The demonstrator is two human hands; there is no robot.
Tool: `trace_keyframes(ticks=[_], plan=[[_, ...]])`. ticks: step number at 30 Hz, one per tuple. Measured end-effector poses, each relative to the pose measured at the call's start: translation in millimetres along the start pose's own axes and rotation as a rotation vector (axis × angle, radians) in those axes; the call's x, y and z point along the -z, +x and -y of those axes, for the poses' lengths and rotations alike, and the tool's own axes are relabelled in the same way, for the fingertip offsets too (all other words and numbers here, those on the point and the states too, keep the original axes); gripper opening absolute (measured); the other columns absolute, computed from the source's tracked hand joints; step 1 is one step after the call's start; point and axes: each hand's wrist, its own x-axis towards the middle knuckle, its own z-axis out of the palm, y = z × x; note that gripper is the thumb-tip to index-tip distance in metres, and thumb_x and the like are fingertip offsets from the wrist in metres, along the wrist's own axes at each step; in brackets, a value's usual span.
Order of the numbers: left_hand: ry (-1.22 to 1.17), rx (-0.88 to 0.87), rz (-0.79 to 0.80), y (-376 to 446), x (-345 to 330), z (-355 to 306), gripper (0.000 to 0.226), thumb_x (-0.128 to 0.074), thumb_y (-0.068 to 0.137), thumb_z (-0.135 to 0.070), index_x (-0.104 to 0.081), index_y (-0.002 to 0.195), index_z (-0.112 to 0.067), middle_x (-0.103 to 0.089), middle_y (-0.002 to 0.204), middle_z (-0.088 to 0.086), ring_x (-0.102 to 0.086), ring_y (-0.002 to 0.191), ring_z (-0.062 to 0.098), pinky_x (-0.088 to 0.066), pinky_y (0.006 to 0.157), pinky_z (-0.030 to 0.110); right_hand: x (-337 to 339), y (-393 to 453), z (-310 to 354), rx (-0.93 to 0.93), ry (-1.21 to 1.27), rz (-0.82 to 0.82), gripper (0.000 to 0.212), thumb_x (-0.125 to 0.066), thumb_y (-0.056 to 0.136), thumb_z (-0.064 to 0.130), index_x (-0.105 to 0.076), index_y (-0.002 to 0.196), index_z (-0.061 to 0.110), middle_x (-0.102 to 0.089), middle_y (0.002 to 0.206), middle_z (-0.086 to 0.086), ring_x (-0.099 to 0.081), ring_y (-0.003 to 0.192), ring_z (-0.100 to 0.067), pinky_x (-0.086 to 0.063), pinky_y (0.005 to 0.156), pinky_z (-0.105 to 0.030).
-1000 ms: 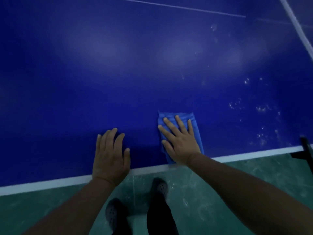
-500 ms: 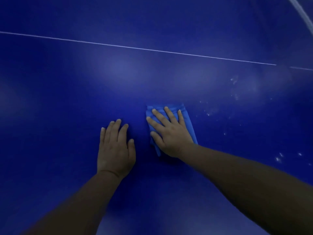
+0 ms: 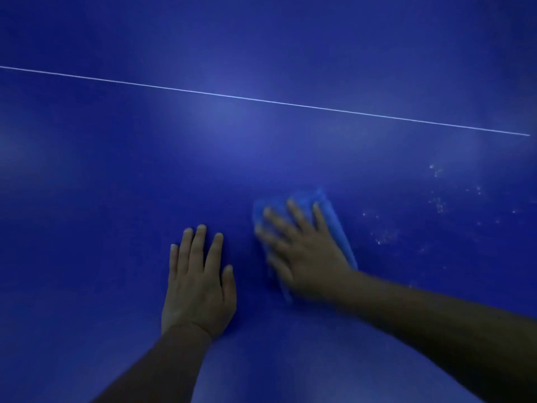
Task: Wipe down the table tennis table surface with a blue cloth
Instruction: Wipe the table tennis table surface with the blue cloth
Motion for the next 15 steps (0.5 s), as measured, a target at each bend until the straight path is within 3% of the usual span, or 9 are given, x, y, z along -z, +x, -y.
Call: trace_keyframes(ticks=[2,3,5,7,8,12,15], plan=[[0.0,-0.003,-0.005,-0.4,0.4,0.5,0.061,-0.029,0.099,-0.038,-0.042,0.15,-0.009,-0.029,0.161,0.016,-0.017,0.153,0.033,-0.008,0.124,0.05,-0.2,-16.0,-7.6,0.234,-0.028,0.069,0.053,-0.036,0.102,0.051,-0.038,0.152,0.035,-0.031,0.163,0.002,-0.023,0.151,-0.035,-0.014,0.117,-0.067],[0.002,-0.005,-0.004,0.1,0.4,0.6,0.06,-0.029,0.099,-0.038,-0.042,0.15,-0.009,-0.029,0.161,0.016,-0.017,0.153,0.033,-0.006,0.124,0.049,1.8,-1.7,-22.8,0.256,-0.068,0.059,0.053,-0.037,0.1,0.05,-0.042,0.15,0.034,-0.035,0.161,0.001,-0.028,0.149,-0.037,-0.017,0.115,-0.069],[0.011,-0.003,0.005,0.1,0.7,0.6,0.06,-0.029,0.099,-0.039,-0.041,0.15,-0.01,-0.028,0.162,0.015,-0.016,0.153,0.032,-0.005,0.123,0.048,8.4,51.1,-58.2,0.03,-0.079,0.025,0.056,-0.035,0.097,0.049,-0.046,0.149,0.03,-0.04,0.158,-0.002,-0.034,0.145,-0.041,-0.023,0.109,-0.074],[0.02,0.002,-0.004,-0.7,1.6,0.3,0.059,-0.03,0.099,-0.038,-0.042,0.15,-0.01,-0.028,0.162,0.014,-0.016,0.153,0.031,-0.007,0.123,0.049,18.4,94.6,-80.7,-0.165,-0.042,0.07,0.06,-0.025,0.097,0.052,-0.04,0.152,0.033,-0.033,0.162,0.001,-0.025,0.149,-0.039,-0.015,0.113,-0.073],[0.022,0.0,-0.014,-0.6,1.8,-0.2,0.059,-0.03,0.099,-0.037,-0.042,0.15,-0.01,-0.029,0.162,0.014,-0.017,0.153,0.032,-0.008,0.122,0.05,15.2,105.0,-83.2,-0.097,-0.052,0.086,0.06,-0.023,0.098,0.053,-0.038,0.153,0.034,-0.03,0.163,0.002,-0.021,0.151,-0.038,-0.012,0.115,-0.072],[0.016,0.025,-0.041,-1.2,5.1,-2.7,0.056,-0.035,0.097,-0.036,-0.045,0.145,-0.009,-0.035,0.157,0.017,-0.026,0.149,0.034,-0.012,0.121,0.053,15.5,122.4,-74.6,0.605,-0.197,0.148,0.052,-0.026,0.105,0.049,-0.034,0.154,0.034,-0.023,0.165,0.006,-0.011,0.153,-0.034,-0.006,0.118,-0.066],[0.026,0.006,-0.056,-1.2,6.0,-3.5,0.053,-0.037,0.096,-0.035,-0.051,0.14,-0.008,-0.044,0.149,0.017,-0.034,0.143,0.034,-0.018,0.119,0.055,19.9,164.5,-62.0,0.799,-0.177,0.125,0.05,-0.027,0.107,0.047,-0.031,0.155,0.036,-0.02,0.166,0.008,-0.009,0.154,-0.033,-0.006,0.118,-0.066]])
